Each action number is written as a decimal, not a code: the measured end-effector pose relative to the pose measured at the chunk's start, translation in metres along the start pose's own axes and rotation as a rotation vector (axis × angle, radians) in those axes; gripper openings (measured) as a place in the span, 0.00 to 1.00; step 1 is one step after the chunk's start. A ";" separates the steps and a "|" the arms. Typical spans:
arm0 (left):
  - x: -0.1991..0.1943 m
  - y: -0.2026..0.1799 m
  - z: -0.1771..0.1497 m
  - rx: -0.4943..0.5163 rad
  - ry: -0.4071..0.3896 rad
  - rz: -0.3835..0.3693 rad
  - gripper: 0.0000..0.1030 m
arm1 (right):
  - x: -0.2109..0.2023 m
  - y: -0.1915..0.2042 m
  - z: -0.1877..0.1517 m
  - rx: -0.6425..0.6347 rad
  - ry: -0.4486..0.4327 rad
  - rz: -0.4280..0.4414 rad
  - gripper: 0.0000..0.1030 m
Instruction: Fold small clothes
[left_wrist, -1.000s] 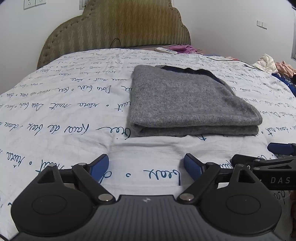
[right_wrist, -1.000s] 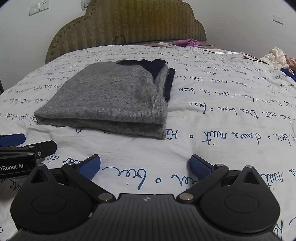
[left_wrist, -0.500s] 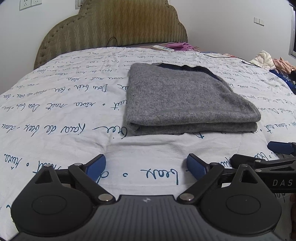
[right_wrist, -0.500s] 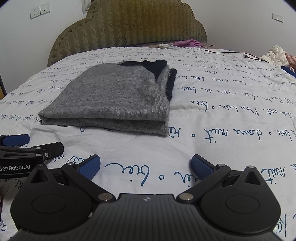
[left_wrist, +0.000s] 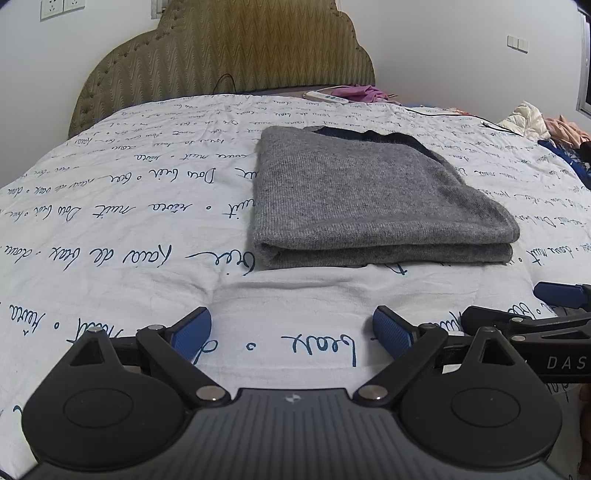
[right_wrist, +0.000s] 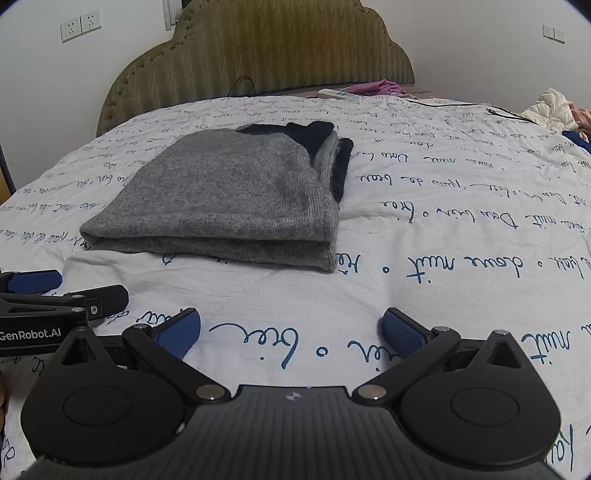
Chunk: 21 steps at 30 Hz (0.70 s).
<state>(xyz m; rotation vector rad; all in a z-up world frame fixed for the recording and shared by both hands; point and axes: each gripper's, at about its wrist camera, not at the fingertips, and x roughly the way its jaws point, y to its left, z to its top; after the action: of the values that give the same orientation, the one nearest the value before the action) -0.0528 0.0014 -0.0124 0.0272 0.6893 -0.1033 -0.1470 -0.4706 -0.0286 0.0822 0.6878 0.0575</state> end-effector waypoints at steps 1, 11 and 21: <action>0.000 0.000 0.000 -0.001 0.000 0.000 0.92 | -0.002 0.005 0.004 -0.001 0.000 -0.001 0.99; 0.000 -0.003 -0.001 0.010 0.008 -0.003 0.96 | -0.054 -0.072 -0.026 -0.006 -0.001 -0.005 0.99; 0.001 -0.004 -0.001 0.014 0.013 -0.008 0.98 | 0.003 -0.015 0.001 -0.011 0.001 -0.003 0.99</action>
<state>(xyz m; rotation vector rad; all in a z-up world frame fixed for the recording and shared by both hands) -0.0530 -0.0022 -0.0134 0.0383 0.7015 -0.1155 -0.1438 -0.4857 -0.0307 0.0701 0.6888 0.0583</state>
